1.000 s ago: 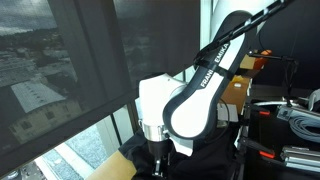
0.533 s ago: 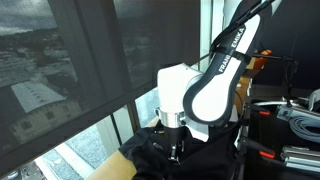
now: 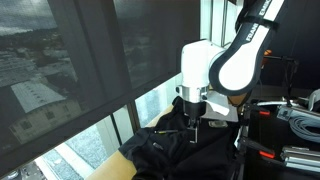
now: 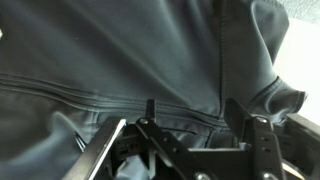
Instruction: Close the zip of the jersey
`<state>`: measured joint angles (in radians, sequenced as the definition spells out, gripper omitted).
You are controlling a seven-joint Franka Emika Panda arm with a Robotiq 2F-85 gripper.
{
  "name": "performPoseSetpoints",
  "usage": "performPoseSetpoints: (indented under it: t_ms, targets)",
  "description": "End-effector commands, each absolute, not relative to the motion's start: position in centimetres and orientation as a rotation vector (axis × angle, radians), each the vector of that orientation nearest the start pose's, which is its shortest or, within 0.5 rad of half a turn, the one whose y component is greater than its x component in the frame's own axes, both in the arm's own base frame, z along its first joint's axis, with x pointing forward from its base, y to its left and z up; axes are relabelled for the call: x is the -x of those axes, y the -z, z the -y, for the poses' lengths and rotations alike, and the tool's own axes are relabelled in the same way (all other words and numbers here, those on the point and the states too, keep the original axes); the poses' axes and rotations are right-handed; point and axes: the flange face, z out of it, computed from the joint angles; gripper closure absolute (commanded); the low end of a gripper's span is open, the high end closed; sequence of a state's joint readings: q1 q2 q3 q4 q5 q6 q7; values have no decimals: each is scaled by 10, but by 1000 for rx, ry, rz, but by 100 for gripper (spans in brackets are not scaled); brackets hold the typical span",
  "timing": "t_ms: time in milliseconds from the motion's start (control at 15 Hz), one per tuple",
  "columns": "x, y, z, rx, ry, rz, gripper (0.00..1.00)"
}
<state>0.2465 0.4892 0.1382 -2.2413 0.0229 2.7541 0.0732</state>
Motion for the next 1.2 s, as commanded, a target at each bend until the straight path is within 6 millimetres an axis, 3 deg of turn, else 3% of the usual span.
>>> performPoseSetpoints:
  t_ms: [0,333,600,867,1133]
  targets:
    - [-463,-209,-175,3069,101,366,0]
    - [-432,-264,-133,3080,173,320,0]
    - [-417,-291,-92,3084,202,263,0]
    - [-416,-318,-61,3071,261,272,0]
    - [-425,-346,-56,3062,319,303,0]
